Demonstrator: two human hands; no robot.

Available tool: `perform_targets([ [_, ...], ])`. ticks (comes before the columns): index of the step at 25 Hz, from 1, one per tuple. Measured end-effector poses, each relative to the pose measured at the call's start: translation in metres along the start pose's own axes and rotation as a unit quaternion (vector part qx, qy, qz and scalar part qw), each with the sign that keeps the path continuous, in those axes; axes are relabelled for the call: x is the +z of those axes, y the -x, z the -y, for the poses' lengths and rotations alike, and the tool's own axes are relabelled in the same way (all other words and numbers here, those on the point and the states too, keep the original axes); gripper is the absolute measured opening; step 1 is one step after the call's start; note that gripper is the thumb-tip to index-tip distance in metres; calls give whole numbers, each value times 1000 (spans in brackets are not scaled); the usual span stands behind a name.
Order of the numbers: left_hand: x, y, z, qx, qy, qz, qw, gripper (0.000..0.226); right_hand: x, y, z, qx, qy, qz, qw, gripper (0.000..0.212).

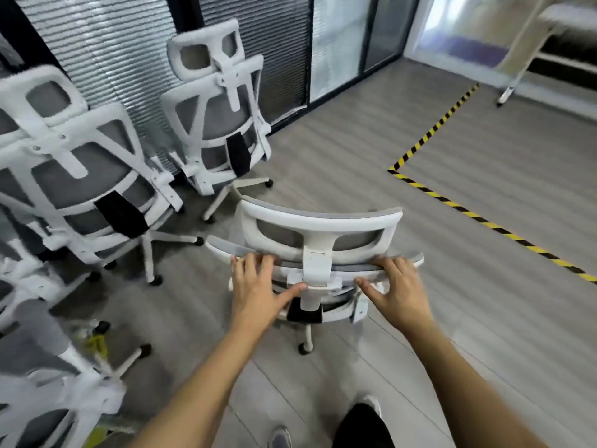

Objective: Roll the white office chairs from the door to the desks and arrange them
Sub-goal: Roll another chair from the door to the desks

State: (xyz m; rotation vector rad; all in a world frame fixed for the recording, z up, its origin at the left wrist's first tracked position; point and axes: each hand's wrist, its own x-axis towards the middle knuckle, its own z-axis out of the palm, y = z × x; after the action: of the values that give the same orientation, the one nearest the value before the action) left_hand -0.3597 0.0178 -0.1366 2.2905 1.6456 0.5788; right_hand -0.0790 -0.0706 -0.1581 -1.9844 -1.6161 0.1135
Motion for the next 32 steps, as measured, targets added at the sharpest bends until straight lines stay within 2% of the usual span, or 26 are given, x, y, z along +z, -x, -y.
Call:
perform_targets([
  [9,128,-89,-227,132,62,72,987,88,-105,13,-199,138,32,-158,977,49],
  [14,208,-146,-369,211,89,104,968,69,-181,0,-328,194,45,-176,964,46],
  [22,338,-224,-604,307,138,124,934,69,-295,-33,-539,274,65,-211,936,48],
  [28,440,-310,-785,370,176,154,899,69,-369,-82,-687,387,96,-242,885,54],
  [32,505,-368,-913,407,162,178,881,70,-432,-124,-795,433,62,-259,861,51],
])
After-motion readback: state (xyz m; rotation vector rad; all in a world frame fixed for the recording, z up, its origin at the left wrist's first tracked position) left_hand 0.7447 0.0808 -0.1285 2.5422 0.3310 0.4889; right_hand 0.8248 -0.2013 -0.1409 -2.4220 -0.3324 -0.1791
